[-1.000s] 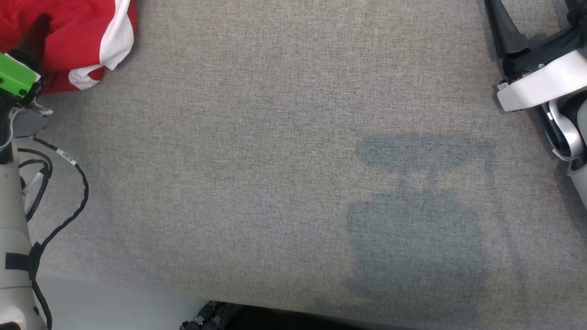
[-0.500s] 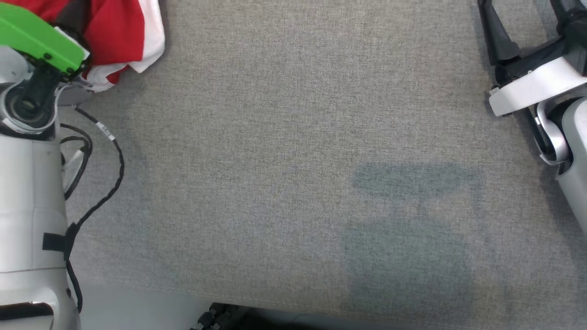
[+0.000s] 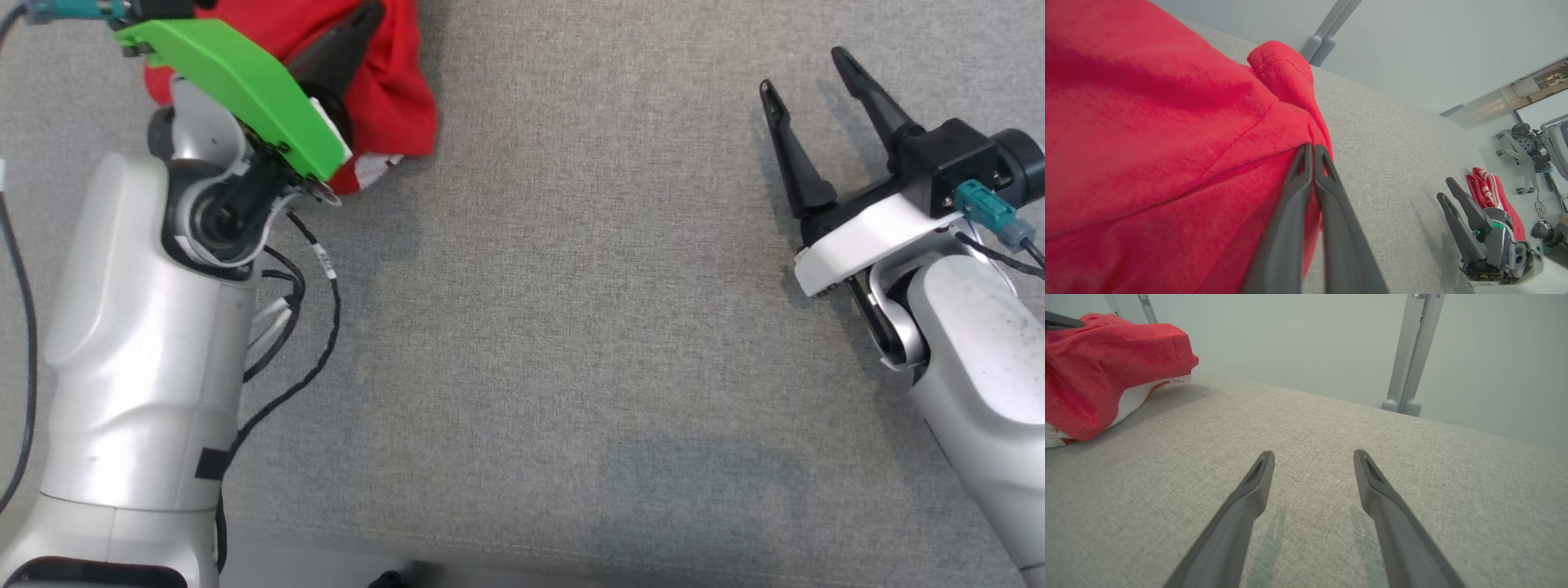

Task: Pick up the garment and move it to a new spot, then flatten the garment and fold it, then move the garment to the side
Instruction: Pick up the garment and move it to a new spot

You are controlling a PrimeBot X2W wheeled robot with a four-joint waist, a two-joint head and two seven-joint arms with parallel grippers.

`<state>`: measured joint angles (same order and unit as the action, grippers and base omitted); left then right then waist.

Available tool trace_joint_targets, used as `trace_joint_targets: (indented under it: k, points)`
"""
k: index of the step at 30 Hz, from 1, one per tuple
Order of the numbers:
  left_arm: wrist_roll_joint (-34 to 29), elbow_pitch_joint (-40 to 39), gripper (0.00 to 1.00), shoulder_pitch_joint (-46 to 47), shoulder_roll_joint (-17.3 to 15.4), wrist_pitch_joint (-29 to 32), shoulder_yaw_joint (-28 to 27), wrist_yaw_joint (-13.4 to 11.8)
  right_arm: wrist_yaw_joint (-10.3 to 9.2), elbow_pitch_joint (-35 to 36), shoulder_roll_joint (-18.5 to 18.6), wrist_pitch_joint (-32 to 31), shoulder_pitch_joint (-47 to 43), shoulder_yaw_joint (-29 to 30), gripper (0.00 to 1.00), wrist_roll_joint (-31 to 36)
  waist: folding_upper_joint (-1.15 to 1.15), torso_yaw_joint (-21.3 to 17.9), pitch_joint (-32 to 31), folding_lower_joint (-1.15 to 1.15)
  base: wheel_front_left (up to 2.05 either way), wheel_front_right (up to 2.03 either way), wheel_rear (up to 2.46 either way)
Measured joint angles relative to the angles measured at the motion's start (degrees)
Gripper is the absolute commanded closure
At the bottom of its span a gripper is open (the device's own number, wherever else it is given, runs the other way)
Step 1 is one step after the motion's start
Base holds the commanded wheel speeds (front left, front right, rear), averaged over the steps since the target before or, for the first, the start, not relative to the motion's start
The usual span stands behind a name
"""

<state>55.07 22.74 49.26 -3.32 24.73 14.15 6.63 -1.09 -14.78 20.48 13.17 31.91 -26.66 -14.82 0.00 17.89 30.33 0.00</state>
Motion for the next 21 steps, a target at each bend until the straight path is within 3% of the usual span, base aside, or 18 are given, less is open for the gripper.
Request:
trace_joint_targets:
  k: [9,21]
  points:
    - [1.64,-8.79,1.0,-1.23,0.94,3.8,5.49,0.19,-0.01,-2.58,-3.53,0.55,-2.61,-0.58,0.0,-1.99,0.0,-2.47,-5.45,0.0,0.0,0.0,0.0]
    - [9.91,-19.46,1.0,-1.27,1.6,12.18,8.78,-0.74,-0.01,-4.39,-8.2,1.09,-5.44,-1.2,0.0,-3.0,0.0,-9.3,-10.24,-0.01,0.0,0.0,0.0]
